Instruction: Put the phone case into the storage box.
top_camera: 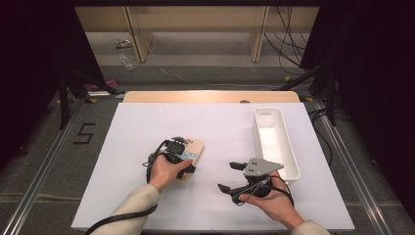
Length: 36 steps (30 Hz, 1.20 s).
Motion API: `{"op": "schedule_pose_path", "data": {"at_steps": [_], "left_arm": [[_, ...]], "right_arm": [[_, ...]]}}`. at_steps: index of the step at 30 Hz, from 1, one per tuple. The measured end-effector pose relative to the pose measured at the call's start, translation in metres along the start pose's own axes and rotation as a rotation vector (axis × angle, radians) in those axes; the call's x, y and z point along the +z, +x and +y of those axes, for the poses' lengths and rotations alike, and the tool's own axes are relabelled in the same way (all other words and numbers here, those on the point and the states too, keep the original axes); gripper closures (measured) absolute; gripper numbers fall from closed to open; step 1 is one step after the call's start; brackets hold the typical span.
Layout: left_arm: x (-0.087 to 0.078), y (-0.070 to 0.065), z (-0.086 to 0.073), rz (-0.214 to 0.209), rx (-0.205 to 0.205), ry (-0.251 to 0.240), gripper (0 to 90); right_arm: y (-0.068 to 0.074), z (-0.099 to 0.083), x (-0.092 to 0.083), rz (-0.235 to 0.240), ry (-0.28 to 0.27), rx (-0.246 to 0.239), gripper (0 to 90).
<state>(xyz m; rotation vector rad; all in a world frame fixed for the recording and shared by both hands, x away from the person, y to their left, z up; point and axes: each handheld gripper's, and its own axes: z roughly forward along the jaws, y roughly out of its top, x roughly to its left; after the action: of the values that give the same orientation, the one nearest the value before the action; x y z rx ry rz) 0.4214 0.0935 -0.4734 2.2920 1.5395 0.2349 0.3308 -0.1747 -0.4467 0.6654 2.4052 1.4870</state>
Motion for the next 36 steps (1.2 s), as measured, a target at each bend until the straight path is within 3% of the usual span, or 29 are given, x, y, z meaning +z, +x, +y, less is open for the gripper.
{"op": "schedule_pose_path", "data": {"at_steps": [4,22,29,36], "left_arm": [[-0.006,0.002,-0.002,-0.016,0.013,-0.038,11.1],[-0.041,0.003,-0.021,-0.085,0.081,-0.301,11.1],[-0.051,0.004,-0.025,-0.092,0.109,-0.364,11.1],[-0.056,0.001,-0.03,-0.104,0.141,-0.388,11.1]], "right_arm": [[0.0,0.0,0.0,-0.001,0.001,0.001,19.4],[-0.002,0.001,-0.001,-0.018,-0.021,0.026,17.4],[-0.003,0.002,-0.002,-0.02,-0.032,0.038,17.1],[-0.006,0.005,-0.003,-0.035,-0.044,0.042,17.4]]}}
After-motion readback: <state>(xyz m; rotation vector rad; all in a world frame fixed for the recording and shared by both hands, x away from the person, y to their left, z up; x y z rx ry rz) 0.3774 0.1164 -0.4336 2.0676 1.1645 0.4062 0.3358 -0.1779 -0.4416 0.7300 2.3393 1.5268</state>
